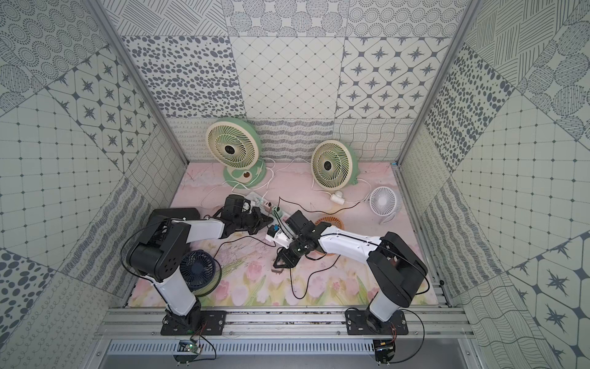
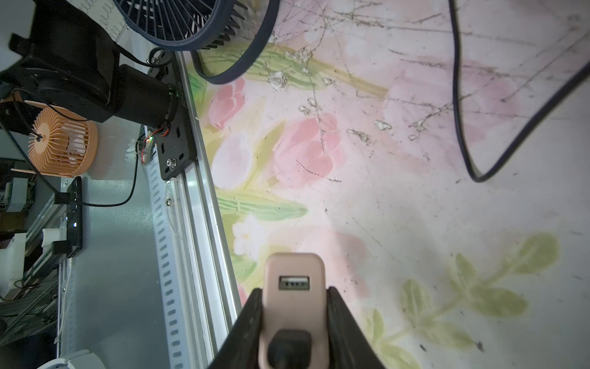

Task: Unplug the desk fan from the power strip
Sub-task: Place the plug at the center of the board.

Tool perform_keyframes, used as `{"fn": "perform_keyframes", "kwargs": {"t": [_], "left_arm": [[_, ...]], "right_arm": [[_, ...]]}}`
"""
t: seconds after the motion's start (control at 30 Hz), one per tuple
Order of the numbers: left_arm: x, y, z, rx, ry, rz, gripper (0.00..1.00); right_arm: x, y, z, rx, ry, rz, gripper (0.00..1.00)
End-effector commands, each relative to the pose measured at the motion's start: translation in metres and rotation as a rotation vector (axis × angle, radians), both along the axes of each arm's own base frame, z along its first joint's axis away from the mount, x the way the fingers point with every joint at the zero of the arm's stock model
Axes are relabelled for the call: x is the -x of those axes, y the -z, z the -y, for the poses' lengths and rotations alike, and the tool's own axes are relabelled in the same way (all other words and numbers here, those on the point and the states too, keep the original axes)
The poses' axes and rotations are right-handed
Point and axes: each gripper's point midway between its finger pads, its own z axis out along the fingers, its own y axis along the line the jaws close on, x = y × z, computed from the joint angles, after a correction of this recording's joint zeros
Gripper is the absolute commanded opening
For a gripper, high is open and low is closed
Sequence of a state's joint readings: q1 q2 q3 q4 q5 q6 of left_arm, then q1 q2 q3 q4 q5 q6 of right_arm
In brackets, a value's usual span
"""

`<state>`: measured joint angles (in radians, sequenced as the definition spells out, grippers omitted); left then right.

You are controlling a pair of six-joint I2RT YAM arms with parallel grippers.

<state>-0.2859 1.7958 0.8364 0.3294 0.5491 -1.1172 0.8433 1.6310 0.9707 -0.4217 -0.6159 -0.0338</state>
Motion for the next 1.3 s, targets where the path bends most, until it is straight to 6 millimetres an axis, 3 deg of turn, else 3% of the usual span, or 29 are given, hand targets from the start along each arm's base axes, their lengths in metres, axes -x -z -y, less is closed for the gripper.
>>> {"fn": "perform_keyframes", "kwargs": {"t": [0.0, 0.33, 0.63, 0.83, 1.1, 1.27], "left_arm": [[0.001, -0.003, 0.0, -0.019, 0.016, 0.026, 0.0], [0.0, -0.003, 0.0, -0.019, 0.015, 0.025, 0.0], [-0.001, -0.003, 0.001, -0.017, 0.018, 0.027, 0.0], [-0.001, -0.003, 0.001, -0.017, 0.021, 0.03, 0.0], [-0.002, -0.001, 0.002, -0.016, 0.022, 0.027, 0.0], [-0.001, 0.0, 0.002, -0.012, 0.022, 0.023, 0.0]], "right_arm": [[-0.001, 0.009, -0.002, 0.011, -0.012, 0.013, 0.25], [-0.008, 0.029, 0.002, 0.077, 0.016, 0.022, 0.34], [-0.025, 0.021, 0.004, 0.081, 0.06, 0.077, 0.47], [-0.061, -0.003, 0.016, 0.063, 0.167, 0.182, 0.51], [-0.128, -0.041, 0.032, 0.067, 0.353, 0.426, 0.52], [-0.163, -0.061, 0.02, -0.007, 0.39, 0.547, 0.53]]}}
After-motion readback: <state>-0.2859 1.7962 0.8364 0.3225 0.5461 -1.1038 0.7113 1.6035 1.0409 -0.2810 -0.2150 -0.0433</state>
